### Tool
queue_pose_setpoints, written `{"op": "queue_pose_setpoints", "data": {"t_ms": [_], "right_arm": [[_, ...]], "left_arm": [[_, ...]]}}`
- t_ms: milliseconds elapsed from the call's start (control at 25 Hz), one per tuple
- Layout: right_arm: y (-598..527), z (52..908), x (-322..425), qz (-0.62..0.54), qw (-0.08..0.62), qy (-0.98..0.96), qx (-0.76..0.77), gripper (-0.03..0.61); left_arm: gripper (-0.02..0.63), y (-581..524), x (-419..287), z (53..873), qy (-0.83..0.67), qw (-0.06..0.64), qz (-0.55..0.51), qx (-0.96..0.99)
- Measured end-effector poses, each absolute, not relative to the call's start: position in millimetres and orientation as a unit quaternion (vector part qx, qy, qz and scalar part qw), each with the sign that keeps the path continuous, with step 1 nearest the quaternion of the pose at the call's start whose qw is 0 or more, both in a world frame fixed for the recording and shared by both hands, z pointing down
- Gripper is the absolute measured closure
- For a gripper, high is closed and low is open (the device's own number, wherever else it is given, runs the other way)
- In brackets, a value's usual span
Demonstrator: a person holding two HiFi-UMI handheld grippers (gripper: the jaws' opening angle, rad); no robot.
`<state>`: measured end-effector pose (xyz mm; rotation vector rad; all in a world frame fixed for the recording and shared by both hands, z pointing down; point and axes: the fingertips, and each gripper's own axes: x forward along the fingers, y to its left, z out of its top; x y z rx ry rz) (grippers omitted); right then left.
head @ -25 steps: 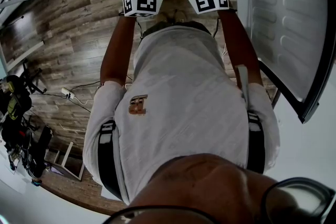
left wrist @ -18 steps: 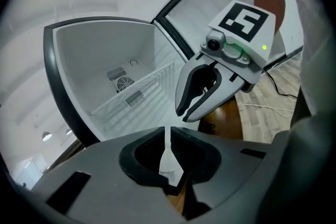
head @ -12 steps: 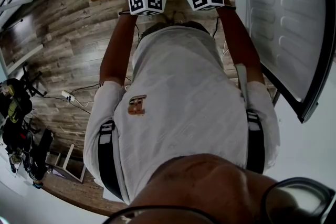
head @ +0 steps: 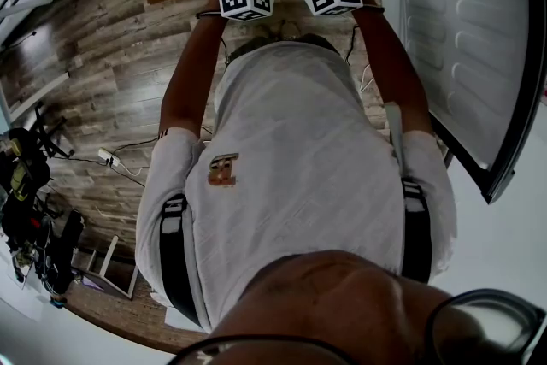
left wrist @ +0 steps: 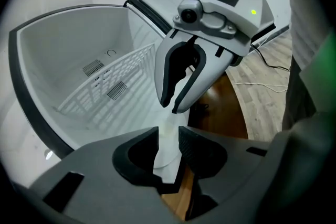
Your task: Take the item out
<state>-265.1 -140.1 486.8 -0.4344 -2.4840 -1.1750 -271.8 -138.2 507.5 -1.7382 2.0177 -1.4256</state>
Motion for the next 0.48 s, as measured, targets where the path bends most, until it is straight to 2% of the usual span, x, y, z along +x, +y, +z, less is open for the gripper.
{"op": "queue_pose_setpoints", "data": {"t_ms": [40,120,480], "right_arm": [[-141.4,490.7,-265.0,-0.417,0.182,-0.877,-0.156,0.527],[-144.5,500.3,-266.1,-0.417,0.191,-0.874,-0.161,0.428],[-156.2,533.1,-270.7,-0.464,0.231,-0.836,-0.179,0.403]], "left_arm": [[0.488,-139.2,-272.7,512.3,0.666,0.057,-0.475,-0.572],[0.483,-141.3,-276.0,521.8,0.665,0.054,-0.484,-0.566],[0.457,-151.8,-277.9,538.0,0.640,0.061,-0.532,-0.550]]}}
